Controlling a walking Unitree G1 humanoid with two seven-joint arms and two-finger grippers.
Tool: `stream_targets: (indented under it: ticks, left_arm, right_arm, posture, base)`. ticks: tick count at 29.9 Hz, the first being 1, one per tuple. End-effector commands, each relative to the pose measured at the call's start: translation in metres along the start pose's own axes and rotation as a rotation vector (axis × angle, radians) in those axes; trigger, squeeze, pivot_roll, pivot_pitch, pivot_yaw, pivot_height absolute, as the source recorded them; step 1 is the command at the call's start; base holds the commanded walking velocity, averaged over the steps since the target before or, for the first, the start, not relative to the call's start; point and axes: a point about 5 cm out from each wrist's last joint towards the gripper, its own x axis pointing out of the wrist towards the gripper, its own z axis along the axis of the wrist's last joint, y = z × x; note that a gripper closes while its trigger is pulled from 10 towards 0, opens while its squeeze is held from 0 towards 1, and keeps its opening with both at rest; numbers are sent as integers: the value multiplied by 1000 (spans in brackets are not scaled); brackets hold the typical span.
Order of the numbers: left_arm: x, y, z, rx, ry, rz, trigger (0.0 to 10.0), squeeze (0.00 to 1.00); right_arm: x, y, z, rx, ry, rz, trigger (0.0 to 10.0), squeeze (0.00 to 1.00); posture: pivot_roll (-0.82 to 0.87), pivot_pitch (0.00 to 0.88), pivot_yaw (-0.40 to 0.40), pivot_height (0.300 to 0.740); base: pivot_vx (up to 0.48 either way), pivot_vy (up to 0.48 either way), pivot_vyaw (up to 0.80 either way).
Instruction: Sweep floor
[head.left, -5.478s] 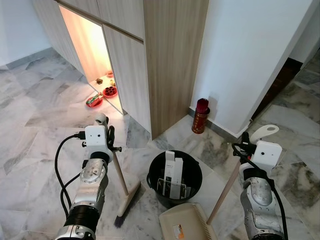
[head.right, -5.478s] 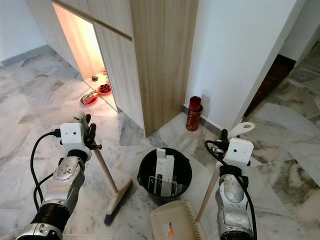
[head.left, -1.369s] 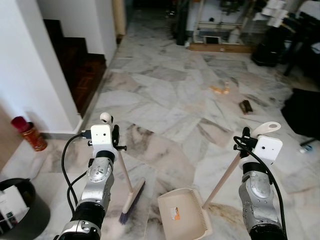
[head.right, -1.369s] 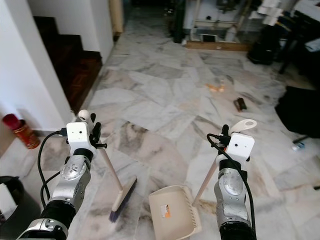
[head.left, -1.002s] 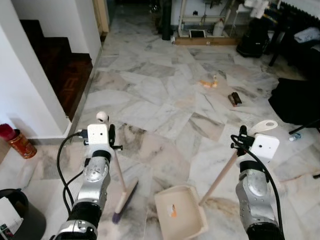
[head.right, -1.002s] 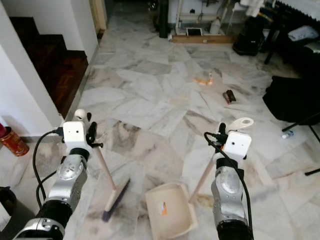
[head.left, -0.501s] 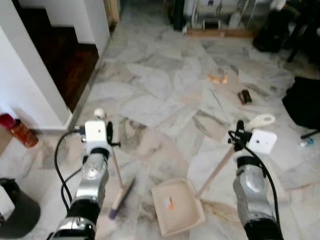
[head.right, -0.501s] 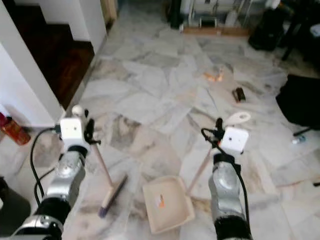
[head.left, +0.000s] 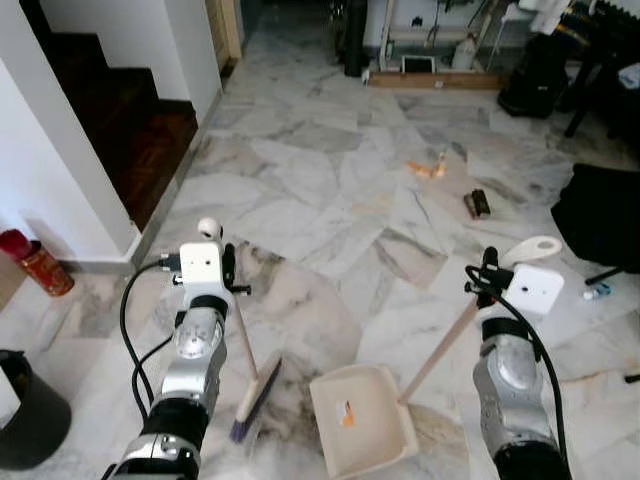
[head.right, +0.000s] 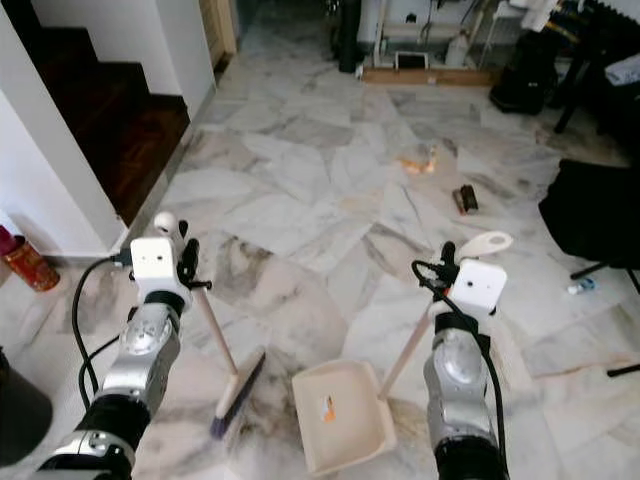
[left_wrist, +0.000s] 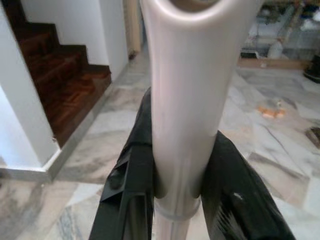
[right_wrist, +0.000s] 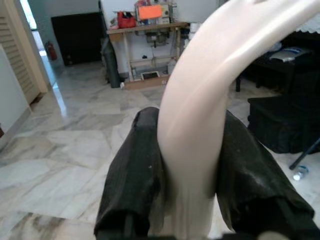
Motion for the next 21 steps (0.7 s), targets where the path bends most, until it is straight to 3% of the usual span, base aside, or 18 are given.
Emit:
stream_targets:
  ticks: [1, 21]
  left_arm:
    - [1, -1, 3, -6, -16, -3, 10000, 0]
    - [-1, -4, 2, -12, -16, -12, 10000, 0]
  right_arm:
    - [4, 2, 8, 5, -39, 5, 10000, 0]
    - [5, 2, 9, 2, -47, 15, 10000, 0]
  posture:
    - [-64, 67, 3, 740]
    - [-60, 37, -2, 740]
  base:
    - [345, 0, 0]
    - [344, 0, 0]
